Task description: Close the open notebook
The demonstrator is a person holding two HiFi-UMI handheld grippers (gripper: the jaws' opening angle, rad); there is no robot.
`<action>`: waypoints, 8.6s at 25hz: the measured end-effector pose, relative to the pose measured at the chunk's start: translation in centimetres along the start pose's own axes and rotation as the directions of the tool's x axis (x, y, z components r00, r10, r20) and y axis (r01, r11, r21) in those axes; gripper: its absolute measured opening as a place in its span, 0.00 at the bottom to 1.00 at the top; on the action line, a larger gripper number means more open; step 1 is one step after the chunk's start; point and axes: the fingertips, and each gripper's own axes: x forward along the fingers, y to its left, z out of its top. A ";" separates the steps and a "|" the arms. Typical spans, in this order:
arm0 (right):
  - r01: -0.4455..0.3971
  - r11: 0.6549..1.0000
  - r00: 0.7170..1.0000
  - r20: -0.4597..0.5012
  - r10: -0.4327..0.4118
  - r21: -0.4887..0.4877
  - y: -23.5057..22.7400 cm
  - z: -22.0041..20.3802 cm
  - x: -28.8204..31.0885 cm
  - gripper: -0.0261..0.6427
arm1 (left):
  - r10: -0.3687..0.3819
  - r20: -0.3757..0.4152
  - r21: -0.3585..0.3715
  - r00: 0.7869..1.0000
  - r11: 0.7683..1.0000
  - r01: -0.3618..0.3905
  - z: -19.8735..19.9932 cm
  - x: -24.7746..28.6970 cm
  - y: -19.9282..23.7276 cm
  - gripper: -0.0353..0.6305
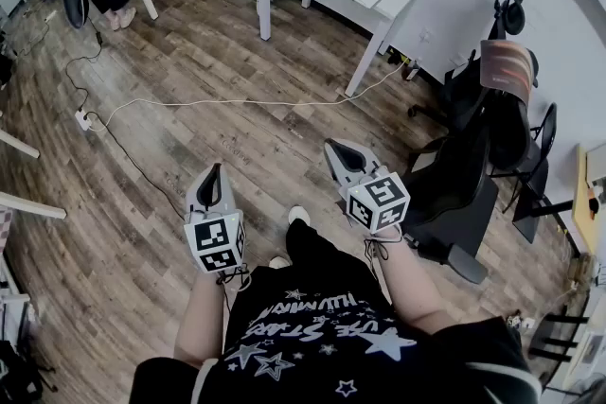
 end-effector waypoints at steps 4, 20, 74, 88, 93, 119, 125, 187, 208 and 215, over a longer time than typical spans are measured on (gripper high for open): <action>0.000 1.000 1.000 0.007 0.000 -0.011 0.2 0.8 0.2 0.04 | -0.017 -0.001 -0.003 1.000 1.000 0.017 0.2 -0.3 0.0 0.09; 0.035 0.999 0.999 -0.010 -0.034 0.041 1.4 -1.2 -0.6 0.04 | -0.039 0.003 -0.040 0.999 0.998 0.039 -1.3 -2.4 0.6 0.09; 0.466 0.829 0.873 -0.007 -0.488 0.308 -45.8 6.0 25.8 0.04 | -0.524 -0.104 -0.077 0.845 0.852 0.518 14.8 60.6 -7.1 0.57; 0.602 0.713 0.781 -0.075 -0.620 0.359 -54.6 8.4 34.3 0.04 | -0.687 -0.283 -0.273 0.669 0.727 0.630 15.0 77.3 -8.1 0.57; 0.642 0.674 0.751 -0.122 -0.649 0.366 -56.1 7.7 35.8 0.04 | -0.728 -0.374 -0.260 0.574 0.677 0.689 14.0 81.3 -10.5 0.57; 0.744 0.544 0.655 -0.267 -0.707 0.387 -61.4 4.6 39.0 0.04 | -0.812 -0.505 -0.591 0.291 0.572 0.569 7.3 92.7 -15.2 0.38; 0.751 0.530 0.647 -0.274 -0.712 0.395 -61.4 4.2 38.3 0.04 | -0.824 -0.491 -0.582 0.281 0.551 0.598 7.8 92.6 -15.7 0.22; 0.700 0.509 0.651 -0.153 -0.744 0.501 -65.0 0.5 18.1 0.04 | -0.652 -0.492 0.285 0.577 0.505 0.815 11.2 77.5 -39.1 0.12; 0.623 0.608 0.751 -0.162 -0.640 0.492 -64.6 -1.7 18.1 0.04 | -0.578 -0.531 0.313 0.620 0.546 0.777 7.3 77.6 -40.5 0.15; 0.611 0.626 0.764 -0.154 -0.626 0.484 -64.4 -1.5 18.8 0.04 | -0.643 -0.538 0.215 0.546 0.521 0.826 7.1 75.6 -39.7 0.43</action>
